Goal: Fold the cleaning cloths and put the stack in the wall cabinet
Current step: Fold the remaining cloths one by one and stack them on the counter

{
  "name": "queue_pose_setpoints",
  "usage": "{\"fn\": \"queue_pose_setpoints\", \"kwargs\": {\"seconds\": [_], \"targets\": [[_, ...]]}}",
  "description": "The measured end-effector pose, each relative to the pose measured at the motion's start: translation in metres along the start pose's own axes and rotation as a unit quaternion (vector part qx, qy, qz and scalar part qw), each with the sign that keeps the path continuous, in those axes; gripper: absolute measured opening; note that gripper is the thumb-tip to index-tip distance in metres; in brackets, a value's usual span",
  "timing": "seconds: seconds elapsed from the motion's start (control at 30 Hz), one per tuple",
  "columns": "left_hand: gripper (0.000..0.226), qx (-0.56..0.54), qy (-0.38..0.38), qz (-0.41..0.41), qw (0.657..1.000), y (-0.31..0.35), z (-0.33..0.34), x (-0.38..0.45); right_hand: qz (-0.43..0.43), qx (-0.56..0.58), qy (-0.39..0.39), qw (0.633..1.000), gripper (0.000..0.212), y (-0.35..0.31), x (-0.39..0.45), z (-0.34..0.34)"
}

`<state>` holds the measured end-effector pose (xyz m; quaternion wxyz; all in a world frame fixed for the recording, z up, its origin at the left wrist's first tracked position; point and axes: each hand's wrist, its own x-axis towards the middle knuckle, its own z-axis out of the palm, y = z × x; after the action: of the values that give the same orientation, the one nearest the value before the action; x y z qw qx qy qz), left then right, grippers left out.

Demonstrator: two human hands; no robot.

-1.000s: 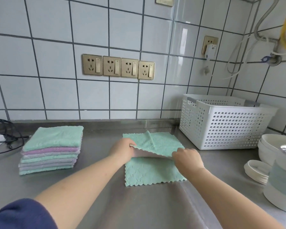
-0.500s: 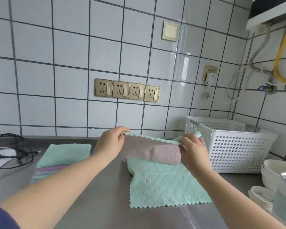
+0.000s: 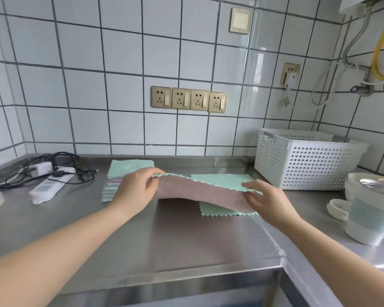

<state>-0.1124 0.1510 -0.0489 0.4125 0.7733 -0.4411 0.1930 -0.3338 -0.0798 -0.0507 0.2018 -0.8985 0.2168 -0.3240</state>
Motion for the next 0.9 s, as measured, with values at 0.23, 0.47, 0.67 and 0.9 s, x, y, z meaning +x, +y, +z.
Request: {"fn": "queue_pose_setpoints", "kwargs": {"seconds": [0.23,0.47,0.67,0.9], "targets": [[0.021,-0.066,-0.159,-0.069,0.983,0.0,-0.033,-0.048,0.041,0.064,-0.08,0.994,0.01,-0.022,-0.047,0.01],[0.016,0.015,-0.263,-0.14,0.954,-0.025,-0.017,-0.067,0.096,-0.043,-0.158,0.982,0.04,-0.012,-0.047,0.041],[0.028,0.016,-0.212,-0.153,0.965,-0.048,-0.006,-0.058,0.127,-0.076,-0.193,0.97,0.029,-0.003,-0.035,0.057],[0.04,0.022,-0.184,-0.17,0.968,-0.067,0.02,-0.041,0.156,-0.041,-0.153,0.975,0.014,0.005,-0.014,0.066]]}}
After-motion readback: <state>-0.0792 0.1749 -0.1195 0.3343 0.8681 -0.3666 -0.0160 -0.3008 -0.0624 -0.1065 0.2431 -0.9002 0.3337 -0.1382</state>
